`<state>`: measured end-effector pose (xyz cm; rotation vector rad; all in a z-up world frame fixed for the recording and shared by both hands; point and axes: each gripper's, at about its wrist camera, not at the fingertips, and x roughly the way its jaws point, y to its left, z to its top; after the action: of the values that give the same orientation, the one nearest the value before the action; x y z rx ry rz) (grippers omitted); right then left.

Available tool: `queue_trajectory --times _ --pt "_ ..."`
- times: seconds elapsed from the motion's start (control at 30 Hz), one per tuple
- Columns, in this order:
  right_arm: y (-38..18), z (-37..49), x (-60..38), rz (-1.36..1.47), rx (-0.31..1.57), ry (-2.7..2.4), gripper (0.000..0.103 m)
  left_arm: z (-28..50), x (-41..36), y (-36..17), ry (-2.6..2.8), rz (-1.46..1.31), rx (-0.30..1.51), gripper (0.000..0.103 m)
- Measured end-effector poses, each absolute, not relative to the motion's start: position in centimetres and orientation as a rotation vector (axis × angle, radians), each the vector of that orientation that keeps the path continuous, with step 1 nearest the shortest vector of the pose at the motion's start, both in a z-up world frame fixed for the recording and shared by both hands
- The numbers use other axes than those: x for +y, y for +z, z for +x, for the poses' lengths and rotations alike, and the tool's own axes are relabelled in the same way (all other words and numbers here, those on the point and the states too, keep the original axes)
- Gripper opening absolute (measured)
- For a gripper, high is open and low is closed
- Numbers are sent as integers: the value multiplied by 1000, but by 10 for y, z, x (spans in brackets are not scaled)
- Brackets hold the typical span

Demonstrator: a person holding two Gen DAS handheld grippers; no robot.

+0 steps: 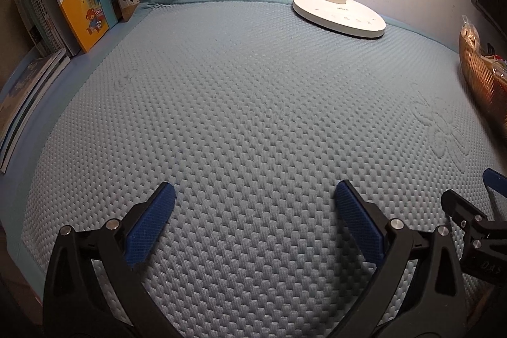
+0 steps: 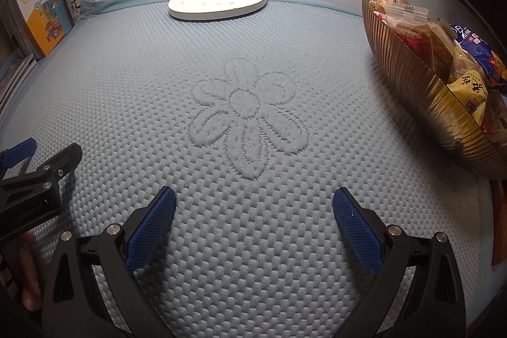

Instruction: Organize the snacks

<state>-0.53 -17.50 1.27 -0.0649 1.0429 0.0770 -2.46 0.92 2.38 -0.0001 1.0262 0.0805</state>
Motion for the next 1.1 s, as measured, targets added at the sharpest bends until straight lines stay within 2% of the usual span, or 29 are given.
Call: queue_trajectory --times 0.1,0.23,0.77,0.93,1.1 --pt "12 -2 -179 -45 1048 103 98 -24 11 24 69 -9 1027 100" --pt "8 -11 -178 -45 953 107 98 -25 11 24 65 -9 1025 100" --pt "7 -13 -182 -46 958 106 98 -22 12 21 70 -5 1030 100" --pt "11 -1 -181 -33 1024 78 98 -23 12 21 70 -5 1030 100" --pt "9 -5 -180 -26 954 56 98 -23 12 21 70 -5 1030 100"
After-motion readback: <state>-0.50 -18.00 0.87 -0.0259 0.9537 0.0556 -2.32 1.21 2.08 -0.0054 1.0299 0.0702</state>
